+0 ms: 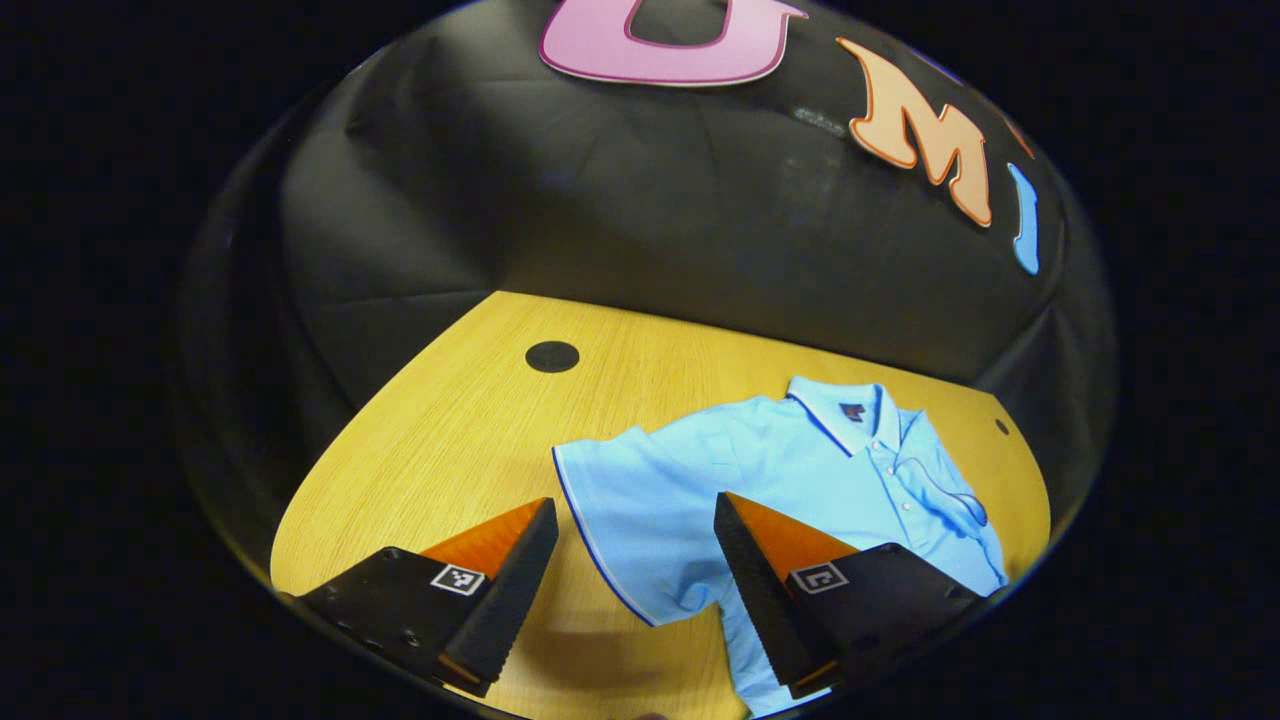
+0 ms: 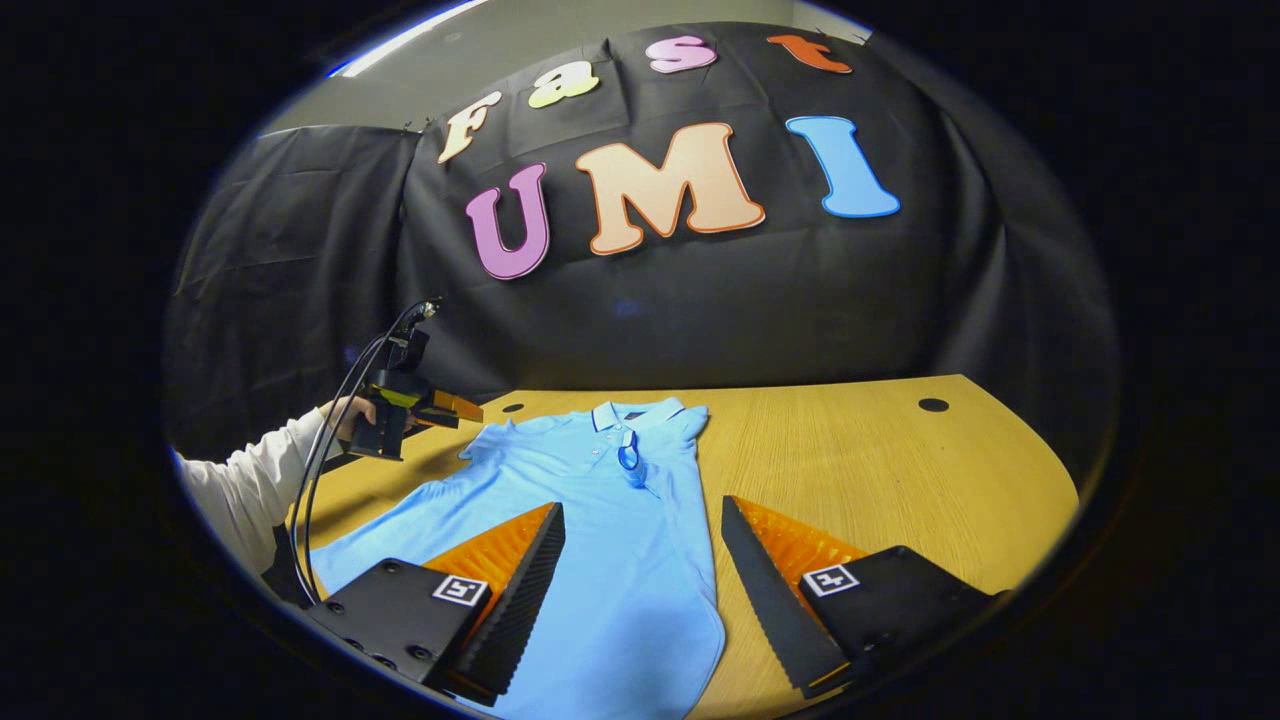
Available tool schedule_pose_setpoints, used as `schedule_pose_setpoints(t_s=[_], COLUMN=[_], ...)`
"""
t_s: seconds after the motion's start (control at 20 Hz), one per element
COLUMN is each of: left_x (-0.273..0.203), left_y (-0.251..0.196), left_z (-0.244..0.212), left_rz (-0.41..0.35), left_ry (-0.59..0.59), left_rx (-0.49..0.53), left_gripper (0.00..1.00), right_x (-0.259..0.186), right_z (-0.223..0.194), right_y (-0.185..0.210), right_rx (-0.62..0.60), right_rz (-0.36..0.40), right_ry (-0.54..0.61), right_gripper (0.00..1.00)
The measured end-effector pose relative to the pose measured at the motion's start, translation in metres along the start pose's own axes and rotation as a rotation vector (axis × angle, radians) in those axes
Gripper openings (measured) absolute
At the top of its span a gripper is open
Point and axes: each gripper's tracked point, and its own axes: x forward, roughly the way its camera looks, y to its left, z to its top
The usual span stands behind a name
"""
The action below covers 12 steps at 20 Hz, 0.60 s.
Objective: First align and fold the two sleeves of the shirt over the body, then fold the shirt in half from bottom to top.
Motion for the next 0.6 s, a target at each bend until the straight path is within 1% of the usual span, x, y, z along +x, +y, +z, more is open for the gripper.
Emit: schedule_pose_setpoints(t_s=[0.25,0.3,0.35,0.4,0.45,0.5,0.6], left_x=[0.016,0.017,0.018,0.019,0.02,0.02,0.022], left_y=[0.003,0.004,0.004,0.005,0.007,0.009,0.012], left_z=[-0.019,-0.02,-0.02,-0.021,-0.022,-0.025,-0.024], left_rz=[0.02,0.026,0.031,0.035,0.045,0.054,0.069], left_ry=[0.063,0.067,0.067,0.072,0.08,0.093,0.091], left_rx=[0.014,0.019,0.027,0.036,0.049,0.066,0.081], left_gripper=[0.94,0.9,0.9,0.83,0.82,0.77,0.72], right_x=[0.002,0.002,0.002,0.001,0.001,0.0,0.0], right_z=[-0.001,-0.001,-0.001,-0.002,-0.004,-0.003,-0.003], right_y=[-0.015,-0.017,-0.019,-0.02,-0.021,-0.022,-0.023], right_rx=[0.024,0.034,0.043,0.048,0.047,0.044,0.037], right_rz=[-0.035,-0.041,-0.042,-0.044,-0.047,-0.051,-0.055], right_ry=[-0.019,-0.023,-0.027,-0.026,-0.025,-0.026,-0.027], right_gripper=[0.98,0.98,0.98,0.98,0.98,0.98,0.98])
